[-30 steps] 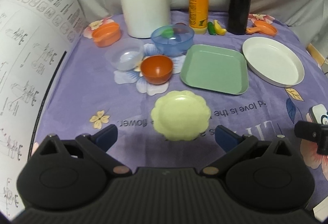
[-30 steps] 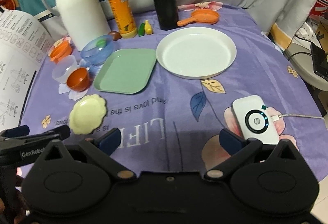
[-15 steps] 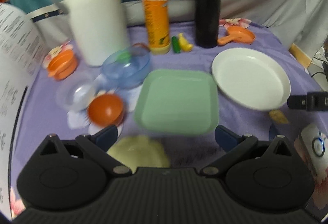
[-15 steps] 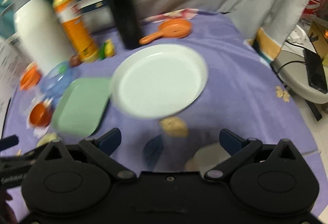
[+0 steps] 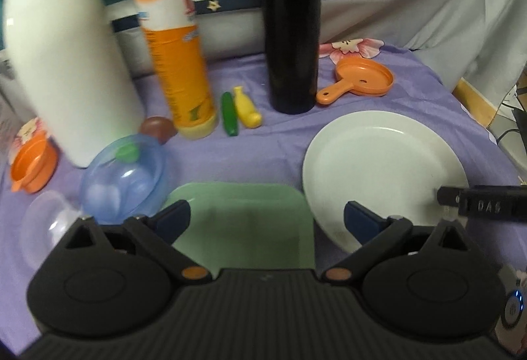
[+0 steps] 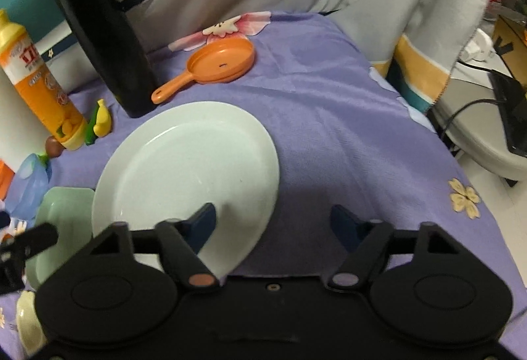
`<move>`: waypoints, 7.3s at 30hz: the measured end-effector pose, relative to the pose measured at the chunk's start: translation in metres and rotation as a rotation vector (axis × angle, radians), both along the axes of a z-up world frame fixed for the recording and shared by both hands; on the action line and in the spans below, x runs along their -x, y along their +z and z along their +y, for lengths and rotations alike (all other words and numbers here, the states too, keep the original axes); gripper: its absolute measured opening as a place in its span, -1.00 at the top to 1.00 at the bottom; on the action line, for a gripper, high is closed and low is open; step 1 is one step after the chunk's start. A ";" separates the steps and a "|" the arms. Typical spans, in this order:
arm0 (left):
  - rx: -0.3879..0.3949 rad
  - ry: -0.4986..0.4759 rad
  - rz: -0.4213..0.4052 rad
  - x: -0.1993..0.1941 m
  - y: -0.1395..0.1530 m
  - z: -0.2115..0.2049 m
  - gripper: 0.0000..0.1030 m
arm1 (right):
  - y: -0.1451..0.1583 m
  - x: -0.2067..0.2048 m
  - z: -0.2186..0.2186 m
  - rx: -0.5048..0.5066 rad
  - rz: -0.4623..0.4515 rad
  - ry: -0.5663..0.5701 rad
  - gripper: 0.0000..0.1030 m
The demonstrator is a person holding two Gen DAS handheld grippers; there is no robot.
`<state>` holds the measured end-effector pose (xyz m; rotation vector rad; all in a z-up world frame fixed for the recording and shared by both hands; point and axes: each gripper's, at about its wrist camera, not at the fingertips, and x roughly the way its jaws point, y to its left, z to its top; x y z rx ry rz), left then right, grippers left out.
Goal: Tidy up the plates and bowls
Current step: 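Close the right tool on the white plate rim while the left tool grasps it, then carry the white plate with both tools toward the booklet, lower it, open both, then move both tools to the green square plate and close on its rim, then lift the green square plate with both tools and carry it over the white plate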
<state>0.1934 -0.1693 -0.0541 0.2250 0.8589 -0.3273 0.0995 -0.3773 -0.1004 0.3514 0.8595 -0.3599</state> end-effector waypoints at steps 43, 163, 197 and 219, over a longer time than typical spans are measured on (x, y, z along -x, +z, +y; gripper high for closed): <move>-0.070 -0.117 0.081 0.018 -0.005 -0.053 0.43 | 0.027 0.035 -0.001 -0.006 -0.052 0.031 0.43; 0.117 0.132 0.069 0.082 -0.002 0.131 -1.00 | 0.008 0.000 0.143 -0.047 0.000 0.204 0.57; 0.067 -0.017 0.150 0.041 -0.042 0.047 -0.08 | 0.000 0.003 0.095 -0.088 -0.064 0.190 0.47; 0.061 0.030 0.126 0.049 -0.020 0.048 0.33 | 0.011 0.015 0.106 -0.096 -0.051 0.082 0.42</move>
